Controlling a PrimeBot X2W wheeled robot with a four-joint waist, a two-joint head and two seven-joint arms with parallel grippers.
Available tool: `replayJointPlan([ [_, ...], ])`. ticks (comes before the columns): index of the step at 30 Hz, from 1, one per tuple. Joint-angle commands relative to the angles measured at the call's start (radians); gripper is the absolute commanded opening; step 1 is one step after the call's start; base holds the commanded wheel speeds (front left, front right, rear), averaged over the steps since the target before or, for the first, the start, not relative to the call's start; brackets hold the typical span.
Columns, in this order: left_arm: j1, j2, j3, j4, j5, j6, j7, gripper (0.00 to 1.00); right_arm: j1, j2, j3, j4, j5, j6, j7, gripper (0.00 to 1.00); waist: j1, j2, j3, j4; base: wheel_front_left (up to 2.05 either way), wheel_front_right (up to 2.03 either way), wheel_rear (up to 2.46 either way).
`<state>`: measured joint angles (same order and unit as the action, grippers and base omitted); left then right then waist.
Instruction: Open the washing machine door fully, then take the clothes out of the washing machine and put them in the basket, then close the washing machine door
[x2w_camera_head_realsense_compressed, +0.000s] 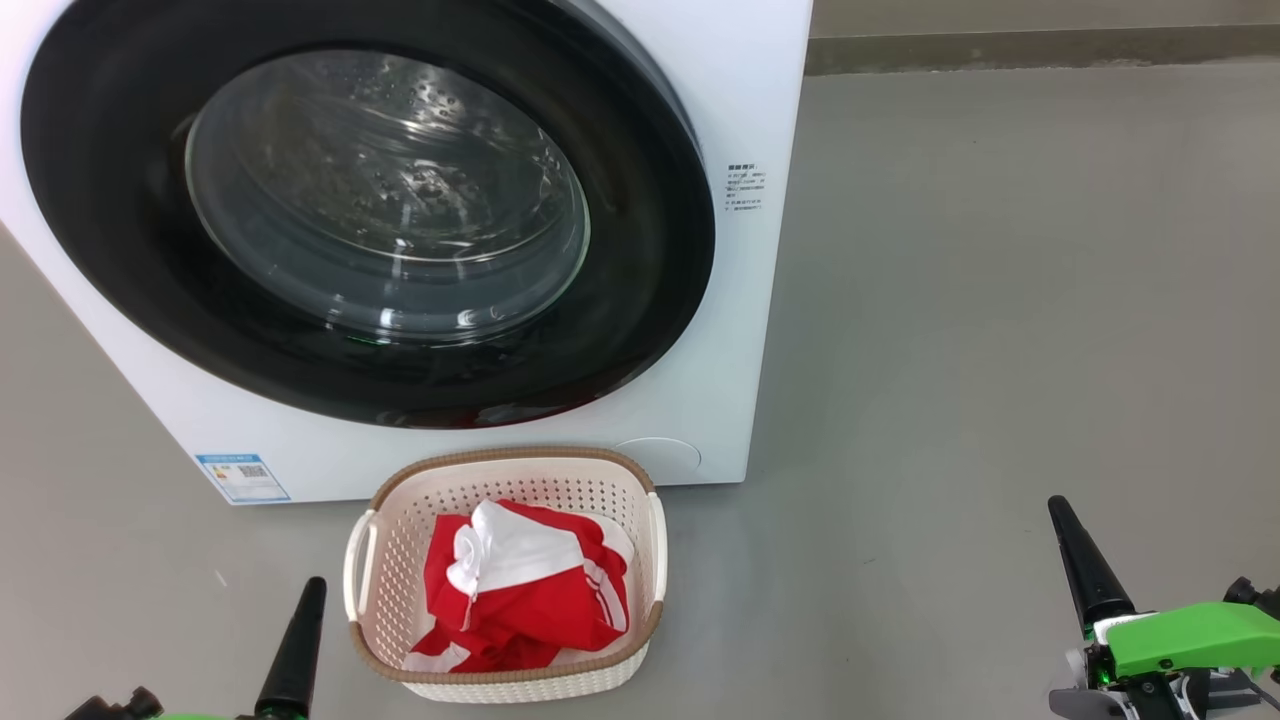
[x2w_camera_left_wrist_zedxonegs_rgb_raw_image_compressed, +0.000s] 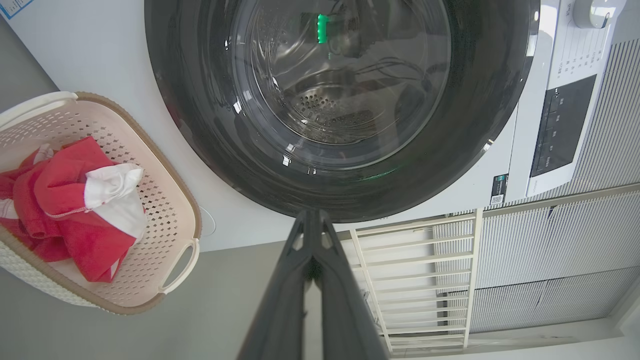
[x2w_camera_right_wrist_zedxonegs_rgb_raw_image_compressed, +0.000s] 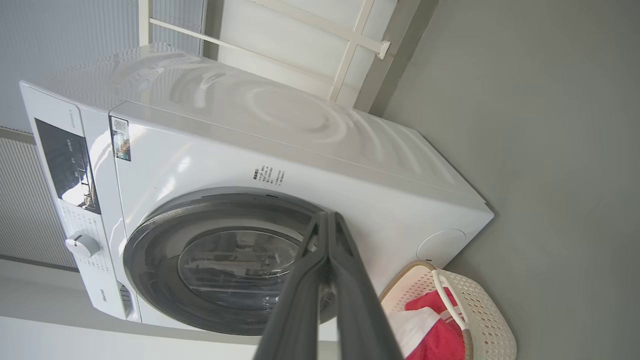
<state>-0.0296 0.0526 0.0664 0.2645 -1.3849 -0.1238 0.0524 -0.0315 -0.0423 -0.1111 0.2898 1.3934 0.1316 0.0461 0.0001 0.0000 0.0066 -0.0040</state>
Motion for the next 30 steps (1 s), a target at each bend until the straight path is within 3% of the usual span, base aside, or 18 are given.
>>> replayJointPlan([
  [1, -0.044, 0.008, 0.035, -0.021, -0.034, -0.006, 0.009, 0.0, -0.051, -0.01, 0.013, -0.032, 0.036, -0.001, 0.013, 0.0, 0.0, 0.0, 0.0, 0.0, 0.0, 0.0, 0.0],
  [20, -0.078, -0.002, 0.048, -0.02, -0.22, -0.007, 0.061, 0.0, -0.076, -0.009, -0.002, -0.045, 0.213, -0.001, 0.066, 0.0, 0.0, 0.0, -0.003, 0.004, 0.0, 0.0, 0.0],
  [30, -0.078, -0.002, 0.048, -0.02, -0.223, -0.007, 0.062, 0.0, -0.076, -0.009, -0.003, -0.045, 0.215, -0.001, 0.067, 0.0, 0.0, 0.0, -0.004, 0.004, 0.0, 0.0, 0.0],
])
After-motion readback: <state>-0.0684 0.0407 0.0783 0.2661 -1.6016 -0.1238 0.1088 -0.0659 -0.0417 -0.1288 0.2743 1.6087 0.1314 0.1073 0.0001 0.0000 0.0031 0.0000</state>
